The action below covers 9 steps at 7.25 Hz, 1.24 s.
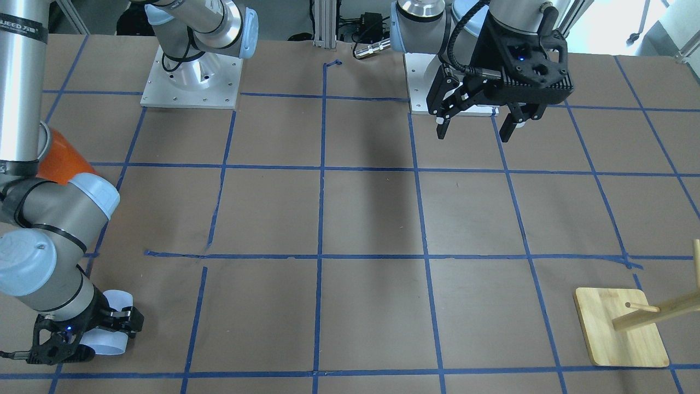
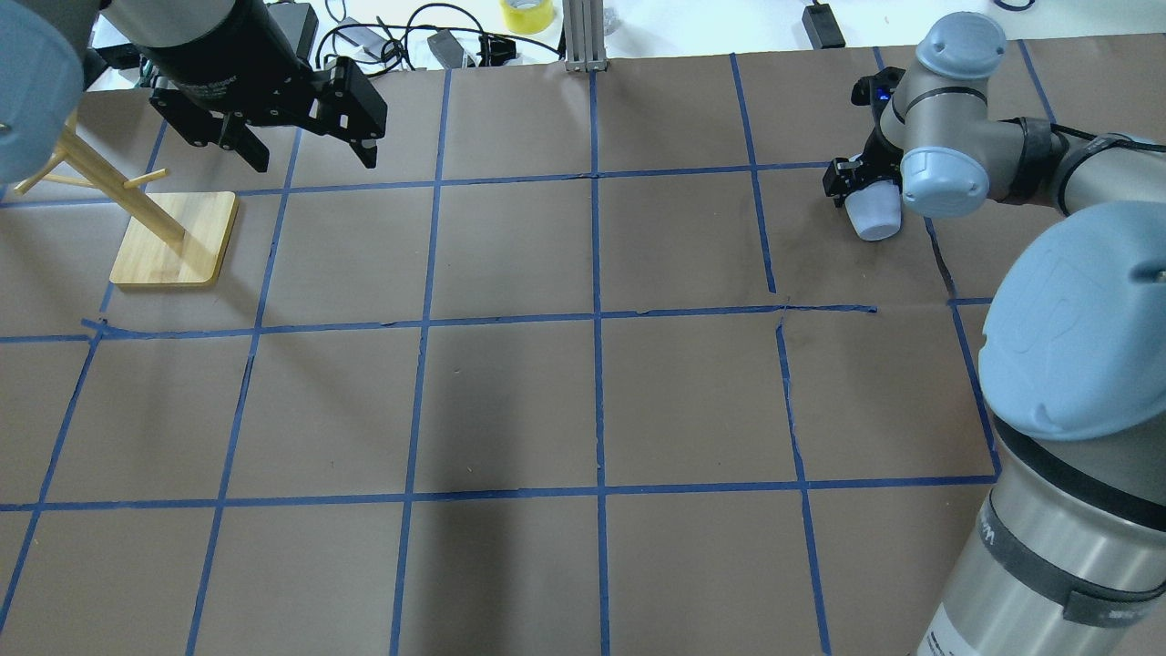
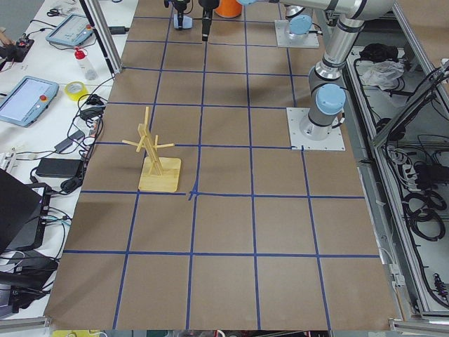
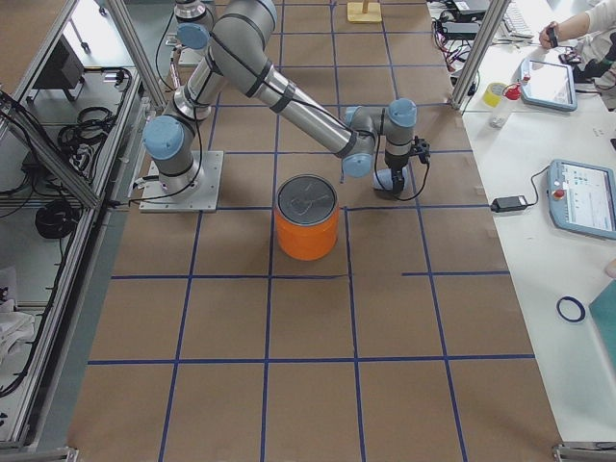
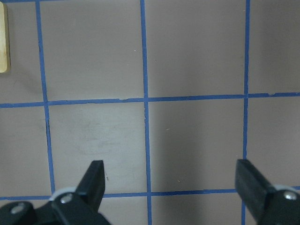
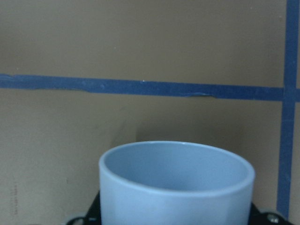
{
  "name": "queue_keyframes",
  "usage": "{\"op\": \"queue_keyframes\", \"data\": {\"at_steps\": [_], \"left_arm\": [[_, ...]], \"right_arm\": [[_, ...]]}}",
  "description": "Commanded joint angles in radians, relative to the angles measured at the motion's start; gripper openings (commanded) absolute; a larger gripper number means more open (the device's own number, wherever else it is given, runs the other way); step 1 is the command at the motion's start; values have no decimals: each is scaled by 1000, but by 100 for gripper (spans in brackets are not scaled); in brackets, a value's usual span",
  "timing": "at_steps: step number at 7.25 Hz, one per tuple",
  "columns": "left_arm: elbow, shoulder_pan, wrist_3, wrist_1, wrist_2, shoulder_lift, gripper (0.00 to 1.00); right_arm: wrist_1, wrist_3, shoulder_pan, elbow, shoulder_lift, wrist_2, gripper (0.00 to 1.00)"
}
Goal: Flip cup
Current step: 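Lift the cup with the right gripper and carry it toward the left arm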
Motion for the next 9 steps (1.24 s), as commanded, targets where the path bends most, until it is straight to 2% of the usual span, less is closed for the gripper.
{"op": "queue_keyframes", "data": {"at_steps": [1,3,6,7,8,9], "left_arm": [[0,0,0,0,0,0,100],[2,0,0,0,0,0,100],[0,0,0,0,0,0,100],[0,0,0,0,0,3,100],[0,0,0,0,0,1,100],[0,0,0,0,0,3,100]], "right_arm": [[3,-1,9,-4,-10,1,32],[14,5,82,-27,-35,1,32],[3,-24,326,-88,-44,-17,32],[-6,-175,394,-93,-44,-20,31],[-41,-405,451,-80,-44,-17,30],[-140,-544,501,-75,-33,-10,29]]}}
